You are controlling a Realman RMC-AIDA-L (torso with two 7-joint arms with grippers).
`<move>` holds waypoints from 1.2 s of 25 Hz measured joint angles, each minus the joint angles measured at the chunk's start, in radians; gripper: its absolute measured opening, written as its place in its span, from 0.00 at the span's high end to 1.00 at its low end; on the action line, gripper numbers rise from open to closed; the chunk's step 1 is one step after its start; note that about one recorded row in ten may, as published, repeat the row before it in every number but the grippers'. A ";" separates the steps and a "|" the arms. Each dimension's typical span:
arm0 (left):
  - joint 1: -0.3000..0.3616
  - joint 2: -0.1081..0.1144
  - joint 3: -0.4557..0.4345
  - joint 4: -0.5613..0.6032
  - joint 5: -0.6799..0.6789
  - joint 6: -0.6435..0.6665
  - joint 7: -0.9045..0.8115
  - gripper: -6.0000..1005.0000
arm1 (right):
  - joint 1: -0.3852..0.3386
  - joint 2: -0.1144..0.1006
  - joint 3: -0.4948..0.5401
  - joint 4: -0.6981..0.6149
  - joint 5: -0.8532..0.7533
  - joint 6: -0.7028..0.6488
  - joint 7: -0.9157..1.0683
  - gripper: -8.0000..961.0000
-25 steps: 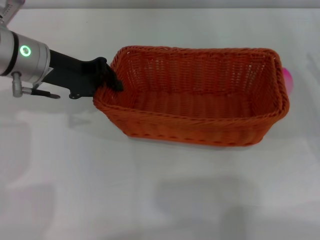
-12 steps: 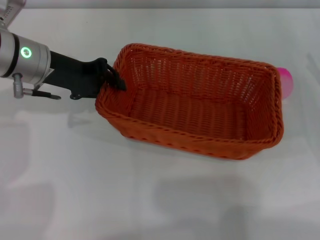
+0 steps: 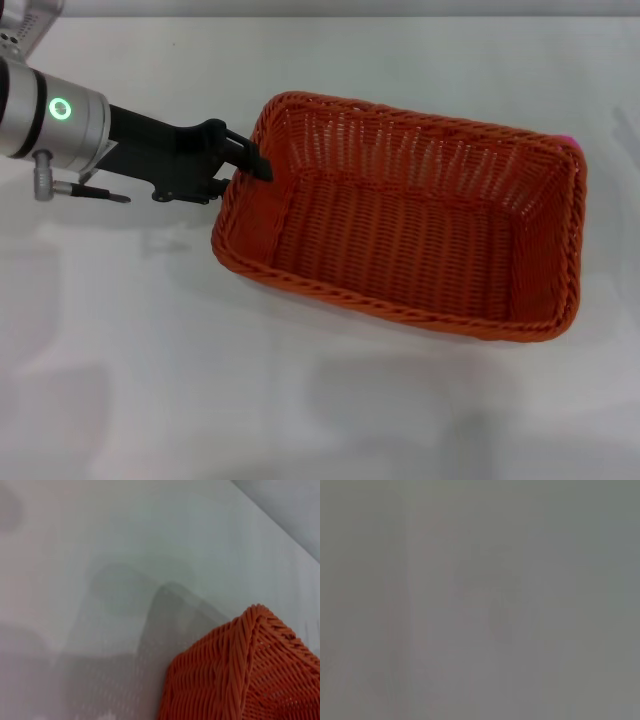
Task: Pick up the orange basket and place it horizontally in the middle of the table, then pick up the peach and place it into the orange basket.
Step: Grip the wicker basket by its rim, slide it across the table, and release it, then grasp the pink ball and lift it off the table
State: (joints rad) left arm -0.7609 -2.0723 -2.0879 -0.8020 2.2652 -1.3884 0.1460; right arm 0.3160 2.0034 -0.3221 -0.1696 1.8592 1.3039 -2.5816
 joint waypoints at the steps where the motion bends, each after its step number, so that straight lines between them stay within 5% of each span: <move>1: 0.000 0.000 0.001 0.000 -0.001 -0.003 0.004 0.55 | 0.000 0.000 0.000 0.000 0.000 0.000 0.000 0.11; 13: 0.061 0.005 -0.014 -0.014 -0.054 -0.025 0.184 0.45 | -0.008 0.000 0.000 0.002 0.000 0.019 0.004 0.11; 21: 0.134 0.023 -0.254 -0.028 -0.067 -0.018 0.544 0.29 | -0.032 0.000 0.012 -0.068 0.007 0.014 -0.018 0.18; 30: 0.220 0.038 -0.405 -0.025 -0.177 0.031 0.932 0.29 | -0.056 -0.027 -0.091 -0.439 -0.196 -0.118 0.400 0.26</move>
State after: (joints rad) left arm -0.5405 -2.0343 -2.4927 -0.8266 2.0881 -1.3575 1.0784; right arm 0.2597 1.9762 -0.4133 -0.6090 1.6627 1.1860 -2.1820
